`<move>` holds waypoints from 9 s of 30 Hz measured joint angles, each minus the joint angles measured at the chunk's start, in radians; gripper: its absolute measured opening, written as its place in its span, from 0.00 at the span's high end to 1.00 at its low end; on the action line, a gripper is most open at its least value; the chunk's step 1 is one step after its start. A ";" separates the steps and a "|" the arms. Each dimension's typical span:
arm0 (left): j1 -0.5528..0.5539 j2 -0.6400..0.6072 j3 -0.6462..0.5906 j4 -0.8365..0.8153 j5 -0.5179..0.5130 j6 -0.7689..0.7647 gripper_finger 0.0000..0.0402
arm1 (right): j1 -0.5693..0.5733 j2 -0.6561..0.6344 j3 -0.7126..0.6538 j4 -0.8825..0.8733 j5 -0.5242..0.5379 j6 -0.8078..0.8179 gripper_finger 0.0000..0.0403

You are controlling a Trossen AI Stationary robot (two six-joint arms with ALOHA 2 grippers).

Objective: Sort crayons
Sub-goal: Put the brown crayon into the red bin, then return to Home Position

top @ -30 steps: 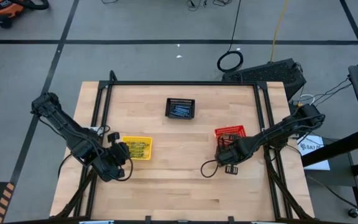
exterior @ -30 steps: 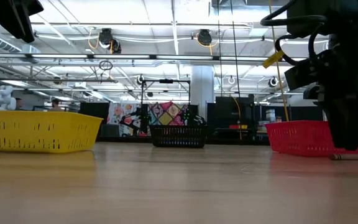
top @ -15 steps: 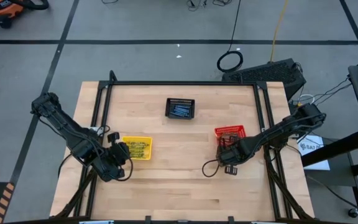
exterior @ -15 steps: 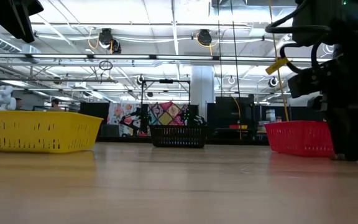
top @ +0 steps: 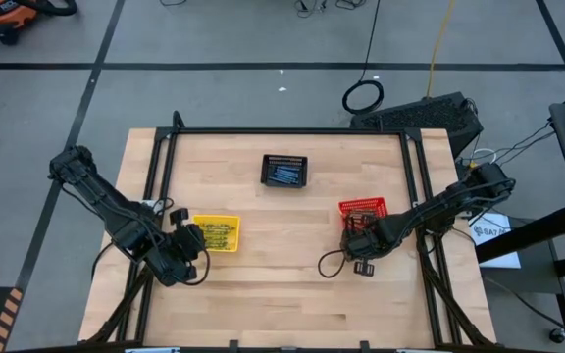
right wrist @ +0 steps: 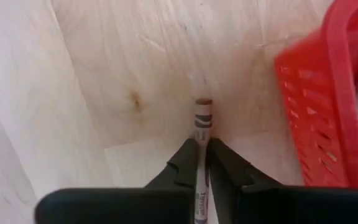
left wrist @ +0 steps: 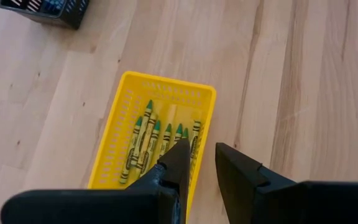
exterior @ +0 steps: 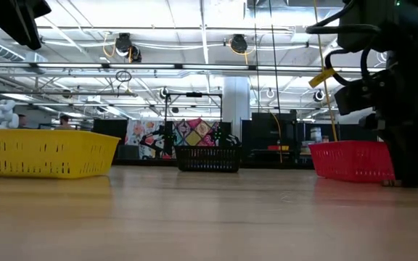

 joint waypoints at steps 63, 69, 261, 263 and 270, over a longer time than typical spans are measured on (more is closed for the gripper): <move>0.000 0.000 0.000 -0.001 0.013 0.000 0.80 | -0.355 -0.106 0.168 -0.369 0.016 -0.295 0.97; 0.000 0.000 0.000 0.000 0.013 0.000 0.80 | -0.355 -0.107 0.166 -0.368 0.062 -0.275 0.91; -0.238 -1.170 -1.014 1.202 0.459 0.890 0.80 | 0.151 -1.523 -0.753 0.727 0.301 -0.330 0.80; -0.238 -1.196 -1.014 1.181 0.457 0.890 0.80 | 0.151 -1.523 -0.753 0.727 0.301 -0.330 0.80; -0.238 -1.197 -1.014 1.169 0.456 0.890 0.80 | 0.151 -1.523 -0.753 0.729 0.301 -0.330 0.80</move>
